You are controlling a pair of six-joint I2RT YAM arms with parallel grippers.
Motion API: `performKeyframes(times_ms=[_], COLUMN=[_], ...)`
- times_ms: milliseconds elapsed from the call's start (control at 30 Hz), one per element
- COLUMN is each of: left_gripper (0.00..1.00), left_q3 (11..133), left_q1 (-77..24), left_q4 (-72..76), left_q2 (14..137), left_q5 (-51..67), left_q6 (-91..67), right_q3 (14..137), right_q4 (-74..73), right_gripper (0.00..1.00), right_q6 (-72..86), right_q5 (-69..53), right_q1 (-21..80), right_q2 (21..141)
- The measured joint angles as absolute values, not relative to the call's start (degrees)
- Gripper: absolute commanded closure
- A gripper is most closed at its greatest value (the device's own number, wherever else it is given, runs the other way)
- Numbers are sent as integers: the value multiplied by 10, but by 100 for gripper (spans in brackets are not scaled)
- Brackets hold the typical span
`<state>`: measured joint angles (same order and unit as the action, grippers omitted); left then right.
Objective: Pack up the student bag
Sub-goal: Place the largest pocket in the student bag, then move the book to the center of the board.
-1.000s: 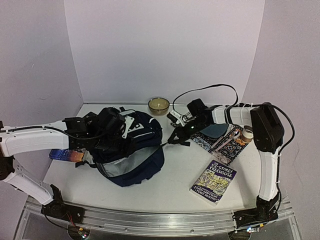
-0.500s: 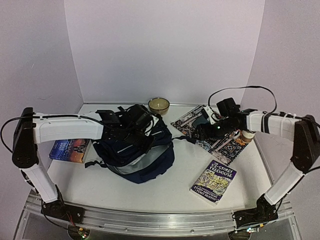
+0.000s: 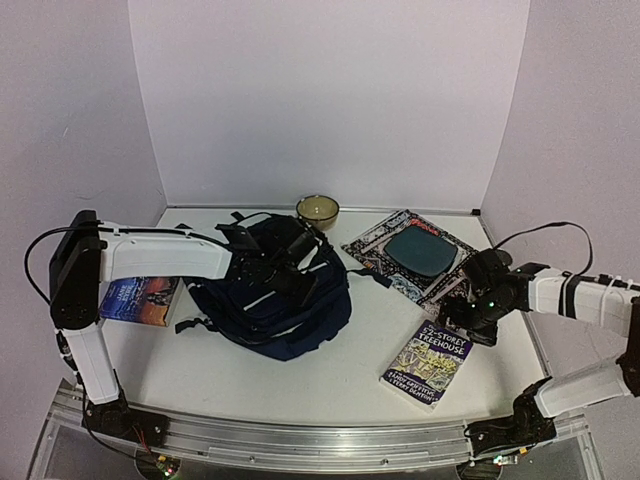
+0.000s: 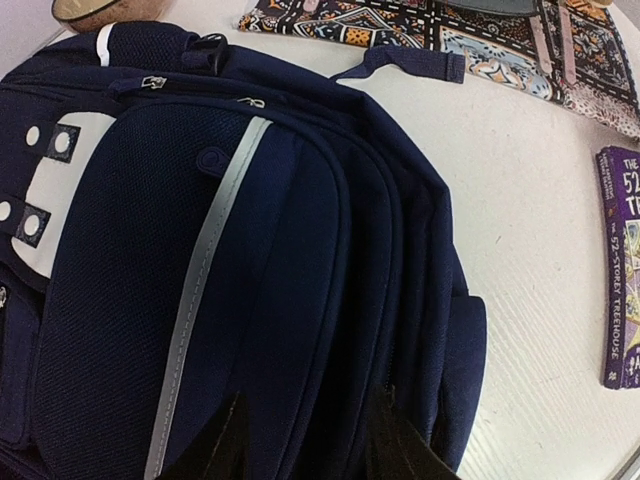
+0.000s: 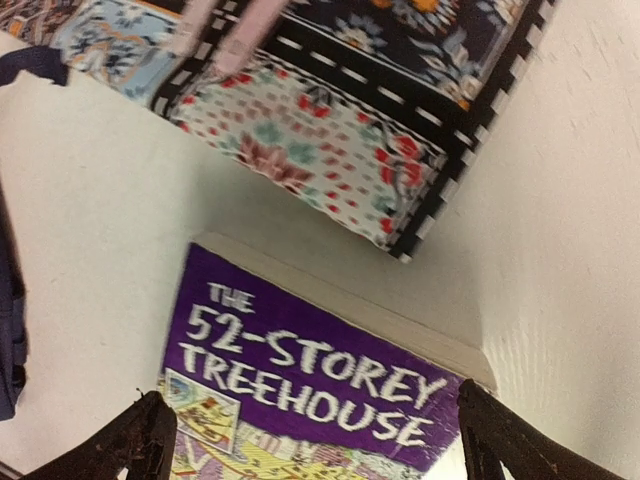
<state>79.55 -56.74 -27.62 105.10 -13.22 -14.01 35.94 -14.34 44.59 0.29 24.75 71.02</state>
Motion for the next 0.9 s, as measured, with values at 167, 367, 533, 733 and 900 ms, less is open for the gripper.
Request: performKeyframes(times_ms=[167,367,533,733,900], left_gripper=[35,31,29,29,29], left_q3=[795,794,774,724,681], left_q1=[-564,-564,-564,-573,-582], left_q4=[-273,-267,-245,-217,-205], left_q2=[1047,1030,1016,1009,1005], left_q5=[-127,-89,-30,38,61], left_q6=[-164,-193,-226,-267,-304], right_q3=[318,302,331,454,514], right_q4=[-154,-113,-63,-3,28], right_gripper=[2,7,7,8,10], right_q6=[498,510,509,493,480], right_q5=[5,-32,-51,-72,-101], right_q1=[247,257,306,389,423], right_q2=[709,732,790,927,986])
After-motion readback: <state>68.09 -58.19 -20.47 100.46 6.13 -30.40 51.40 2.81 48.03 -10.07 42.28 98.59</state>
